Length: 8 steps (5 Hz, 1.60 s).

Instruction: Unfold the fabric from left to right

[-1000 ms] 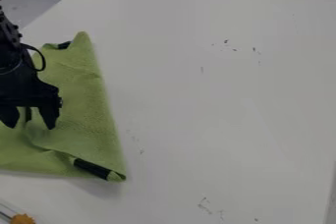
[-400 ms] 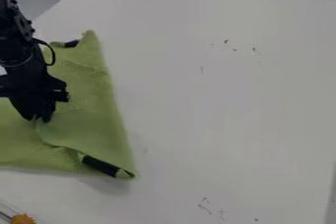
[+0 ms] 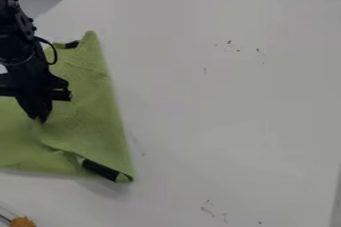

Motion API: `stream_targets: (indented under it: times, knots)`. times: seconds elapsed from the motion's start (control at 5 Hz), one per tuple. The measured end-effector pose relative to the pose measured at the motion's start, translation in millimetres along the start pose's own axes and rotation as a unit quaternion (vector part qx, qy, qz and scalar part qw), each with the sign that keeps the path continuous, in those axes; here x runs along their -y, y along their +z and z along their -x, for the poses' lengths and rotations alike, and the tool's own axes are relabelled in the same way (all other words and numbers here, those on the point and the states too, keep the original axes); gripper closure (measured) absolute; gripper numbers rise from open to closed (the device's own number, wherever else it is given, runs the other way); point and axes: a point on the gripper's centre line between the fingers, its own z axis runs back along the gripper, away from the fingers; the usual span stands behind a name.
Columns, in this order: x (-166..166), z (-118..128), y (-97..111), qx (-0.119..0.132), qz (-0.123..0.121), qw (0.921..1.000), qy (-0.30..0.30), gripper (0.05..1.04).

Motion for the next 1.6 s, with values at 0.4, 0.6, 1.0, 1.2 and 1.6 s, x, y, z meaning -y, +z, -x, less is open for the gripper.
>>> stream_targets:
  times: [0.4, 0.6, 1.0, 1.2, 1.6]
  knots:
    - [63.8, -27.3, 20.0, 0.02, 0.026, 0.9961, -0.083, 1.025]
    - [84.9, -33.0, 15.1, 0.014, 0.035, 0.9929, -0.113, 1.026]
    - [119.4, -33.7, 14.1, 0.013, 0.049, 0.9857, -0.16, 1.026]
    - [132.7, -32.8, 13.7, 0.013, 0.055, 0.9812, -0.185, 1.026]
    - [153.7, -31.4, 8.9, 0.01, 0.06, 0.9745, -0.216, 0.846]
